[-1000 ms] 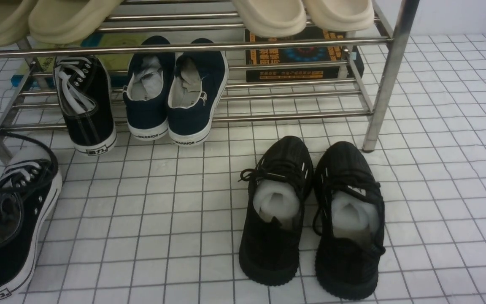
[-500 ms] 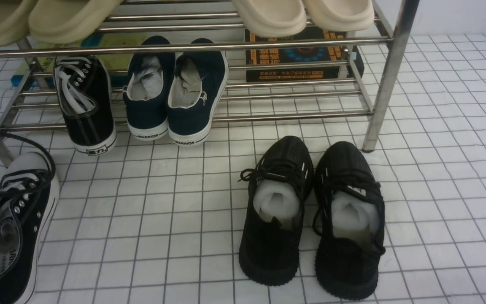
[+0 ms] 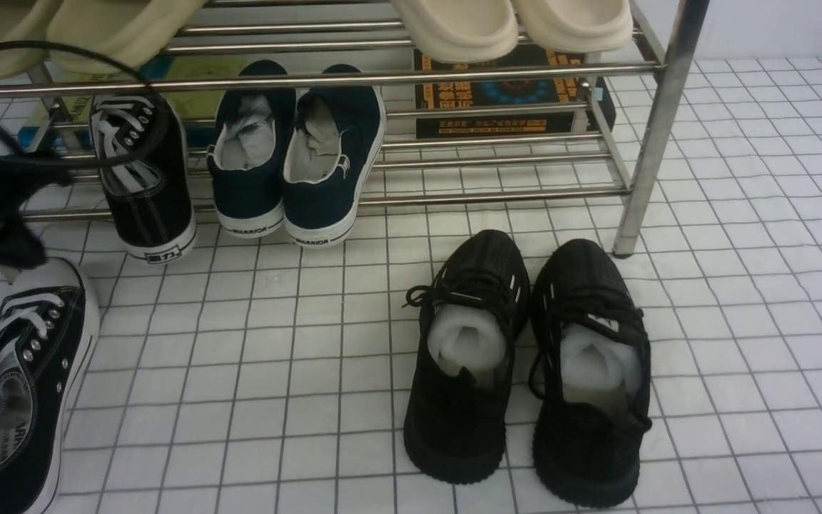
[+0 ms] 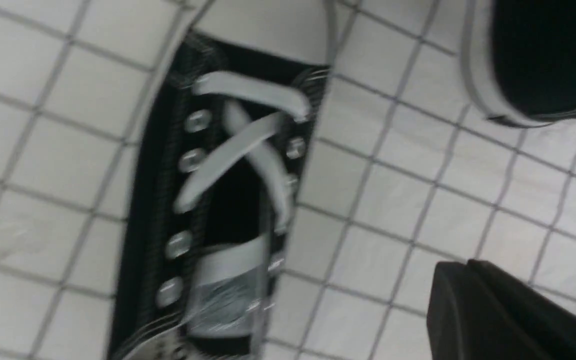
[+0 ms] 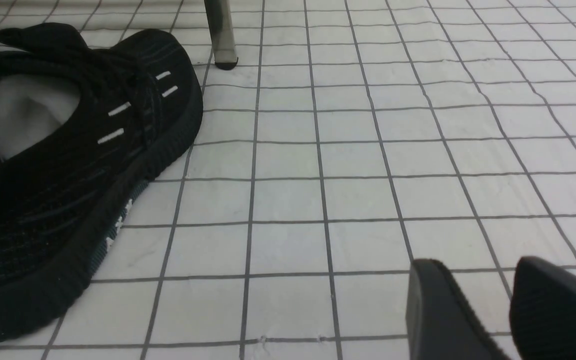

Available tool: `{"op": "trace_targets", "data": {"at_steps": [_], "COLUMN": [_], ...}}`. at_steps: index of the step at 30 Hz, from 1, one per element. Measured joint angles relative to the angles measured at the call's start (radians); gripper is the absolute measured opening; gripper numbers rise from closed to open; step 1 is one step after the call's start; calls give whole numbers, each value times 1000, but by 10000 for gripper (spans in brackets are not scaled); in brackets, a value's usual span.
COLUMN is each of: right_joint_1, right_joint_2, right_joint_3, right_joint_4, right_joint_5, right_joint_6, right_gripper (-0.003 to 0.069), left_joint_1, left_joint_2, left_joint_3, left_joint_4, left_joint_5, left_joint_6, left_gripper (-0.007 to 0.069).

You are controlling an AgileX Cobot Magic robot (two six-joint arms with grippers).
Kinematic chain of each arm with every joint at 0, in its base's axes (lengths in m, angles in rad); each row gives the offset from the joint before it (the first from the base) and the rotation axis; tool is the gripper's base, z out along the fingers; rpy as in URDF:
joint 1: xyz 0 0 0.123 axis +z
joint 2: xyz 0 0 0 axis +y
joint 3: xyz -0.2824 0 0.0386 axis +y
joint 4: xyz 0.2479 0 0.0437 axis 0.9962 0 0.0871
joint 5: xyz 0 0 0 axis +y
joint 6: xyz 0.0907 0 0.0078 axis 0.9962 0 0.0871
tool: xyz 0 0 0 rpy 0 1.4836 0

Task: Take the shoes off the shelf with your hand from the white checkered tablecloth.
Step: 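Grasp the leftmost shoe on the bottom shelf of the shoe rack with the left gripper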

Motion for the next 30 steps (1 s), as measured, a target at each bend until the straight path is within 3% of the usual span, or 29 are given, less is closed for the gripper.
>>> {"op": "trace_targets", "data": {"at_steps": [5, 8, 11, 12, 13, 18, 24, 27, 30], "right_joint_1": [0, 0, 0, 0, 0, 0, 0, 0, 0], "right_joint_2": [0, 0, 0, 0, 0, 0, 0, 0, 0], "right_joint_3": [0, 0, 0, 0, 0, 0, 0, 0, 0], "right_joint_4": [-1, -1, -1, -1, -1, -1, -1, -1, -1], "right_joint_5": [0, 0, 0, 0, 0, 0, 0, 0, 0], "right_joint_6": [0, 0, 0, 0, 0, 0, 0, 0, 0], "right_gripper": [239, 239, 239, 239, 239, 239, 239, 239, 239], "left_joint_1": [-50, -50, -50, -50, -50, -50, -50, -50, -48], "left_joint_2": [70, 133, 176, 179, 206, 267, 309, 314, 315], "left_joint_3": [-54, -94, -98, -99, -99, -99, -99, -101, -106], "left_joint_4": [-5, -4, -4, -4, -5, -6, -16, -12, 4], "left_joint_5": [-116, -219, -295, -300, -341, -413, -436, -420, -372], "left_joint_6": [-146, -228, -244, -245, -249, -253, -253, -253, -219], "left_gripper": [59, 202, 307, 307, 365, 430, 398, 277, 90]}}
